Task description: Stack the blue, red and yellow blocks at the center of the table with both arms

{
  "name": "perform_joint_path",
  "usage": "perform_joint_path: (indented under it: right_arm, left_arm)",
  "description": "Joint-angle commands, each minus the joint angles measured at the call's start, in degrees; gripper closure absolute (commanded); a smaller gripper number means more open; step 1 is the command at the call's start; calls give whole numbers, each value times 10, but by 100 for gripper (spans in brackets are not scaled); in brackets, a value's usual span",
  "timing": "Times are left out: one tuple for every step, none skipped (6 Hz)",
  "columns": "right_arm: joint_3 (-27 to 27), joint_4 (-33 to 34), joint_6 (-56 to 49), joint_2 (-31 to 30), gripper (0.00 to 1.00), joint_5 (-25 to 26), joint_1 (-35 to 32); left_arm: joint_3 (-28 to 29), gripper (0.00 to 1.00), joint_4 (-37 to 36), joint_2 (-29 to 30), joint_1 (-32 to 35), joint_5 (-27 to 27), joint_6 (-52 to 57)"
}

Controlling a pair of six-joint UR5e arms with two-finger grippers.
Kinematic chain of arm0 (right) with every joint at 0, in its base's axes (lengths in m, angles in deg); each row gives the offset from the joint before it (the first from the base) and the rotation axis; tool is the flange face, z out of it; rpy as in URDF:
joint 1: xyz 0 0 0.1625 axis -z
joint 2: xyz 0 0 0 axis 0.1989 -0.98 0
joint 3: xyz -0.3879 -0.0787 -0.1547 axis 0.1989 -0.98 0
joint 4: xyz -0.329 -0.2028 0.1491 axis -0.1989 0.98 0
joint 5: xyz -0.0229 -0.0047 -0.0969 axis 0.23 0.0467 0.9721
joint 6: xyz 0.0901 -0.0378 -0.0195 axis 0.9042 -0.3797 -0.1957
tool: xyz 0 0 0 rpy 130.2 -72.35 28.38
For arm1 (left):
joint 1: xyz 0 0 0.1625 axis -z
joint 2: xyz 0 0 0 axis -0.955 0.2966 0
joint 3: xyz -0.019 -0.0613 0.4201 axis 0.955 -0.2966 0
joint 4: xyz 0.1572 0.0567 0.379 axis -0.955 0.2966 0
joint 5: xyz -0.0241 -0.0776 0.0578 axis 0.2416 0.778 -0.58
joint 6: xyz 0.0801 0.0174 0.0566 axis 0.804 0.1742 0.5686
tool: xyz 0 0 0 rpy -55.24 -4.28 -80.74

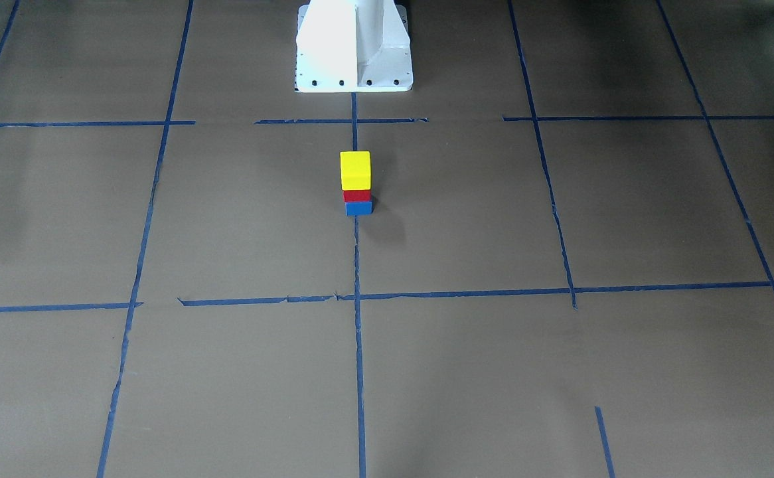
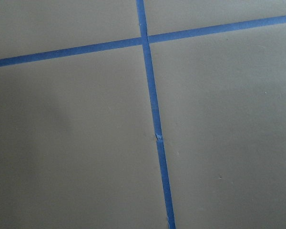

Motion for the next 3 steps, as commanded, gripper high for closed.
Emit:
perform_joint_path:
  right_arm:
    - [-1,-1,2,-4,0,-5,0]
    - [-2,-1,3,-5,0,-5,0]
    - [3,-1,0,-8,0,-5,0]
  left_arm:
    - [-3,0,1,0,-1,-1,0]
    - [2,0,1,0,-1,-1,0]
    - [1,0,1,0,-2,-1,0]
